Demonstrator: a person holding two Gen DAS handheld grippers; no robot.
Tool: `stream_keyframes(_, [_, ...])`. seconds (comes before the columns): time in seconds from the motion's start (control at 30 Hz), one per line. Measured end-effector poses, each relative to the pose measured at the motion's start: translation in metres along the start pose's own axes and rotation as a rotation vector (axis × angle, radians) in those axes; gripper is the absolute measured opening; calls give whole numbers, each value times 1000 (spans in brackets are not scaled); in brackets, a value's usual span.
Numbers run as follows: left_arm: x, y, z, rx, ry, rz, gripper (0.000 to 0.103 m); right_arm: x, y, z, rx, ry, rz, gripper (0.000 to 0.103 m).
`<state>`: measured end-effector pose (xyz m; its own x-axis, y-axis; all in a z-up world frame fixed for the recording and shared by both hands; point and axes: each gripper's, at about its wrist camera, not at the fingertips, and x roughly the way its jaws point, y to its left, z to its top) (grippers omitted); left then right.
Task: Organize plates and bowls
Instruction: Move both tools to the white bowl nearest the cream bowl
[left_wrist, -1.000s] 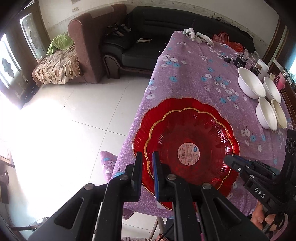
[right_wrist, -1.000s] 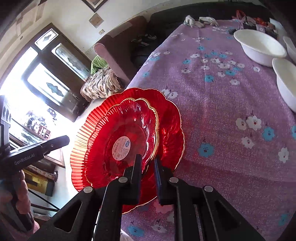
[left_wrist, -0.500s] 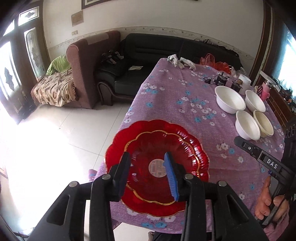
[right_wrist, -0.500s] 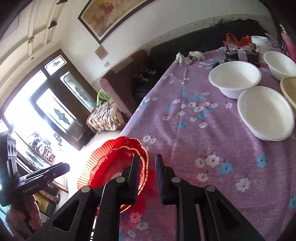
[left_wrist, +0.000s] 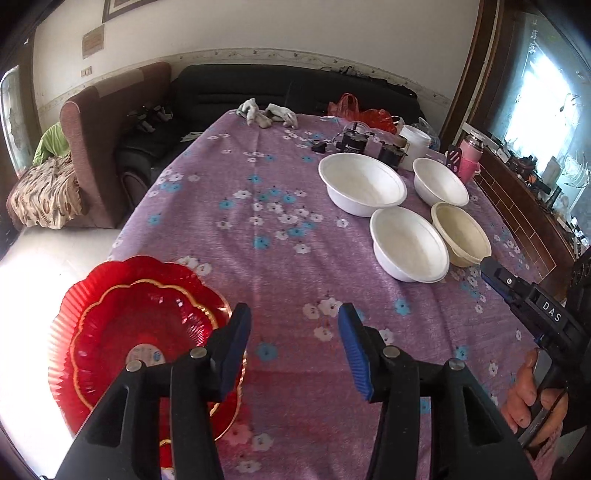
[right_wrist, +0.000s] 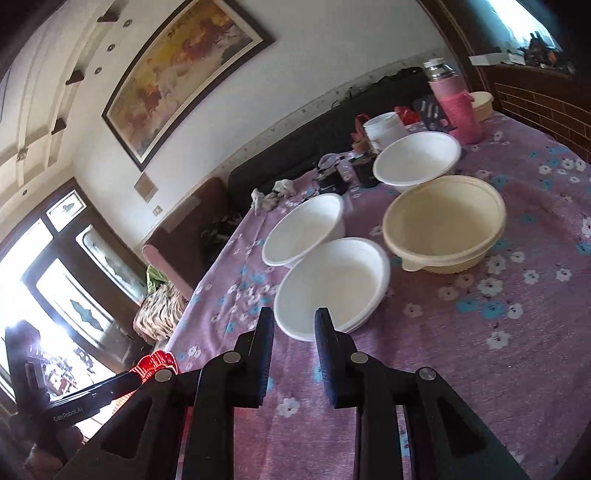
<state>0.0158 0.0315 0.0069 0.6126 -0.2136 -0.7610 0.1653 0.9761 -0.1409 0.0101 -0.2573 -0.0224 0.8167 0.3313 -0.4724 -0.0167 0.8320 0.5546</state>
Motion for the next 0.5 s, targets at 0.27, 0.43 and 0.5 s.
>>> stream_keyframes(0.27, [65, -28, 38, -52, 91, -19, 54, 24, -60, 21, 300, 133, 161, 25])
stream_keyframes(0.43, [98, -33, 56, -121, 163, -61, 54, 35, -82, 31, 385, 152, 187, 25])
stream_keyframes(0.5, [107, -32, 61, -147, 188, -83, 56, 38, -90, 34, 407, 151, 195, 25])
